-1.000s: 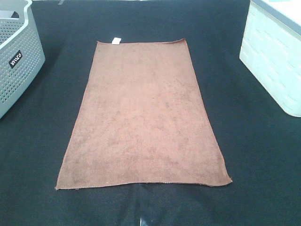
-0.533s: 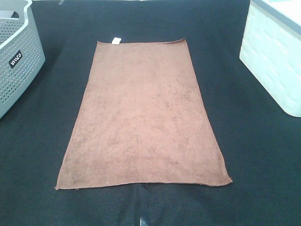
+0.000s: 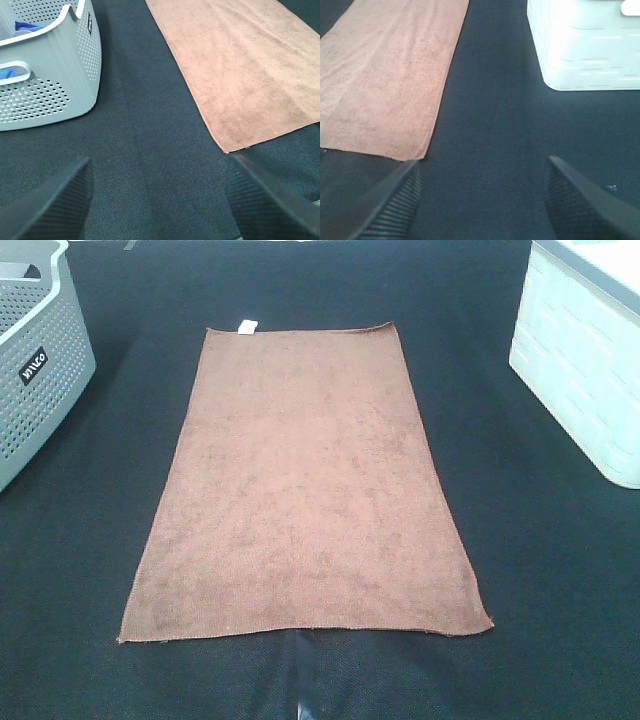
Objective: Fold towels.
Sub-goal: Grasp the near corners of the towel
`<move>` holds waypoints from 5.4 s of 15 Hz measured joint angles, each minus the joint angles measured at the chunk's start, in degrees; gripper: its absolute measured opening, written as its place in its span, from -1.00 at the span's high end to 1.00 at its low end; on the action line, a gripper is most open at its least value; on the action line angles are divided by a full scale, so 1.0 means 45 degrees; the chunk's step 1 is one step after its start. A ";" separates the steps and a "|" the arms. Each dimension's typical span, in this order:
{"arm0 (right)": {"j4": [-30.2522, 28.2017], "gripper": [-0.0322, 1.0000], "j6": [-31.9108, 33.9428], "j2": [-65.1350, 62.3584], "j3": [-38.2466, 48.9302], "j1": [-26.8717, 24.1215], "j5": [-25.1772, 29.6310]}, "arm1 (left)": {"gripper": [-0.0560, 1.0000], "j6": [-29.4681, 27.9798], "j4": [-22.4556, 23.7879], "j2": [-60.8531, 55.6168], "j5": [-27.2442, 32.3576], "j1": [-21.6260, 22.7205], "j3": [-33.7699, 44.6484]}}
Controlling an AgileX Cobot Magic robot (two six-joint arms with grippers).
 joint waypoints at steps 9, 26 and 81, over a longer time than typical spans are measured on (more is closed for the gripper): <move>0.0000 -0.34 0.0000 0.0000 0.0000 0.0000 0.0000 | -0.45 0.0000 0.0000 0.0000 0.0000 0.0000 0.0000; 0.0140 -0.34 0.0000 0.0000 0.0000 0.0000 0.0000 | -0.45 0.0000 0.0000 0.0000 0.0000 0.0000 0.0000; 1.2962 0.52 -0.8111 2.4204 -0.2228 0.1502 -0.6710 | 0.63 1.3789 -1.9022 2.4854 -0.5666 -0.1808 -0.0764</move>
